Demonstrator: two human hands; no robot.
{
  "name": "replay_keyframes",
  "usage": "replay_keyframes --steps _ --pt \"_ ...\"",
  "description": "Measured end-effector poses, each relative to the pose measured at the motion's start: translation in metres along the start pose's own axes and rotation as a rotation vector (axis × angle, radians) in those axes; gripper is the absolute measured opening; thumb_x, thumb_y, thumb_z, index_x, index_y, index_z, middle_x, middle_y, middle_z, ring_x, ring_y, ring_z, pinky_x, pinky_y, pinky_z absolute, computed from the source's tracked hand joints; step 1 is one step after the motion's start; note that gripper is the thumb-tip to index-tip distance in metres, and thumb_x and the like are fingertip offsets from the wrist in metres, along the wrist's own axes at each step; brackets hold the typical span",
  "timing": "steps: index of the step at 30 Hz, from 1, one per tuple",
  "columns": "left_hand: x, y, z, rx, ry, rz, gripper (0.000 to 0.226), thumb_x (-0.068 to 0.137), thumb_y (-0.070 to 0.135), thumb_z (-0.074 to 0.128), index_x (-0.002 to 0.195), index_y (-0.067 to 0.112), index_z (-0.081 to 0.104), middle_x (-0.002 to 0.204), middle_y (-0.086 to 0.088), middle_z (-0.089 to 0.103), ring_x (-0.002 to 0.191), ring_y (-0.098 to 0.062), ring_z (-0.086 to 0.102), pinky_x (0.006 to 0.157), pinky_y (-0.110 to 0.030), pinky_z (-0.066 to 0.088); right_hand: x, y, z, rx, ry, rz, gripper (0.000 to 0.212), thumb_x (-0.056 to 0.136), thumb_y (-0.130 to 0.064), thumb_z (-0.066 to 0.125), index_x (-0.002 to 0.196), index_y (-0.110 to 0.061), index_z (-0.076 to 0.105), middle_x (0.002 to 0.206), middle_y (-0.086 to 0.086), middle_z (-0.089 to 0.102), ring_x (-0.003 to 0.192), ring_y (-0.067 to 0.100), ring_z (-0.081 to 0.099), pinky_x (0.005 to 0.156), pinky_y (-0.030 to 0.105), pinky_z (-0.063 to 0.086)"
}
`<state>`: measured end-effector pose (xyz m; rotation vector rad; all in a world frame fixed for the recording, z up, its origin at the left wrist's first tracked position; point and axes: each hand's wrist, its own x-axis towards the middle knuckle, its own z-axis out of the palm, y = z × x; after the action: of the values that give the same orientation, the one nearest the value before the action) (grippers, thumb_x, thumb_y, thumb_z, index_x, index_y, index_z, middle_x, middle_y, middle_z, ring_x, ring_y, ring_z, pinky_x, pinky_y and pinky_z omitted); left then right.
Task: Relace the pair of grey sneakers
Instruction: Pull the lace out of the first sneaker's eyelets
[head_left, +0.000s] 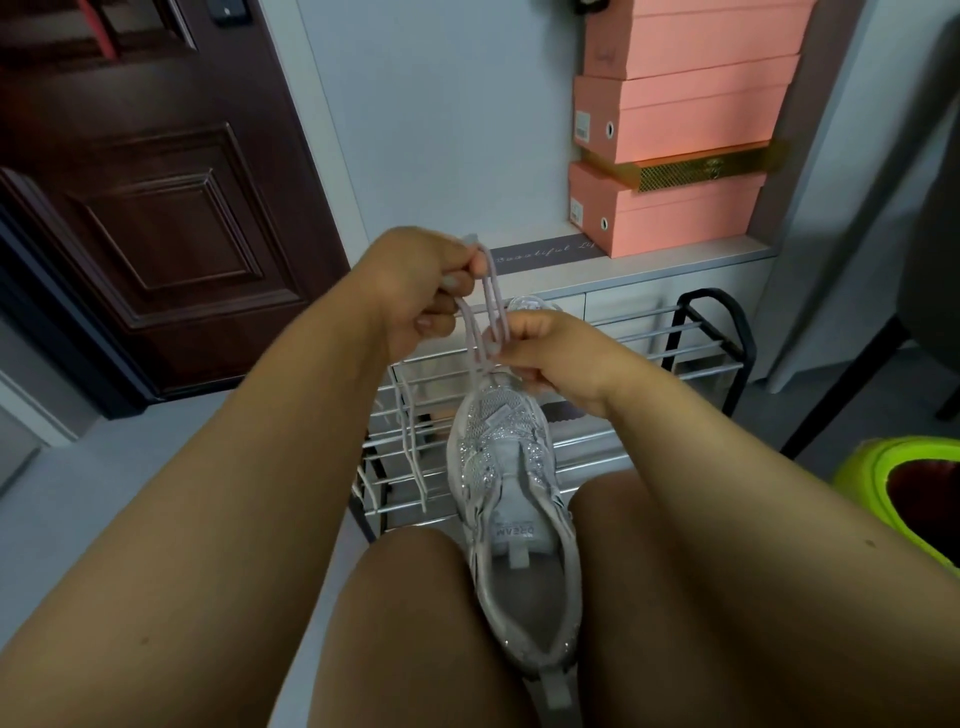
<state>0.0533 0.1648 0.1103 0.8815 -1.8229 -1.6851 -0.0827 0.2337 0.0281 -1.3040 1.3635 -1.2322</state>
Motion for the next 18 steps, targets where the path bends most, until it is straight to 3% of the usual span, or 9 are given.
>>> replay_keyframes --steps 3,7,11,14,16,18 --pt "0.000 -0.006 -0.009 -0.232 0.167 0.056 0.031 0.099 0.011 0.038 0.071 0.012 0.052 0.047 0.005 0.034 0.036 -0.005 0.018 0.035 -0.014 0.014 -0.009 0.012 -0.011 0.091 0.000 0.070 0.017 0.092 -0.007 0.054 0.076 -0.011 0.056 0.055 0.001 0.042 0.046 0.010 0.028 0.038 0.017 0.023" --pt "0.000 -0.010 -0.048 -0.596 0.446 0.147 0.031 0.101 0.014 0.036 0.073 0.014 0.050 0.048 0.006 0.040 0.037 -0.006 0.024 0.037 -0.018 0.020 -0.030 0.026 -0.038 -0.065 0.137 0.122 0.015 0.093 -0.014 0.055 0.079 -0.009 0.057 0.054 0.003 0.035 0.042 0.009 0.029 0.040 0.017 0.025" --pt "-0.002 -0.021 -0.056 -0.419 0.493 0.145 0.030 0.100 0.017 0.041 0.079 0.012 0.062 0.055 0.005 0.050 0.044 -0.005 0.036 0.043 -0.016 0.032 -0.048 0.018 -0.053 -0.138 0.174 0.094 0.019 0.094 -0.015 0.053 0.081 -0.003 0.061 0.052 0.005 0.040 0.036 0.006 0.034 0.037 0.014 0.030" --pt "-0.002 -0.036 -0.018 -0.051 0.246 0.060 0.017 0.093 0.016 0.053 0.090 0.010 0.068 0.068 0.001 0.051 0.051 -0.008 0.040 0.047 -0.019 0.036 -0.050 -0.006 -0.046 -0.295 0.051 0.021 0.020 0.093 -0.022 0.056 0.080 -0.012 0.067 0.045 -0.006 0.045 0.036 0.005 0.035 0.037 0.013 0.030" --pt "-0.007 -0.046 0.011 0.130 -0.056 0.004 0.027 0.091 0.038 0.055 0.095 0.014 0.067 0.073 -0.001 0.049 0.057 -0.009 0.039 0.053 -0.023 0.036 -0.049 -0.021 -0.041 -0.427 0.012 -0.025 0.018 0.092 -0.023 0.058 0.078 -0.015 0.068 0.048 -0.005 0.047 0.041 0.007 0.037 0.040 0.017 0.032" --pt "-0.011 -0.053 0.032 0.273 -0.259 0.007 0.031 0.088 0.052 0.054 0.084 0.024 0.066 0.072 0.000 0.045 0.059 -0.009 0.035 0.056 -0.023 0.033 -0.049 -0.028 -0.041 -0.504 0.047 -0.078 0.016 0.090 -0.017 0.060 0.075 -0.016 0.065 0.055 -0.002 0.049 0.045 0.007 0.041 0.045 0.019 0.035"
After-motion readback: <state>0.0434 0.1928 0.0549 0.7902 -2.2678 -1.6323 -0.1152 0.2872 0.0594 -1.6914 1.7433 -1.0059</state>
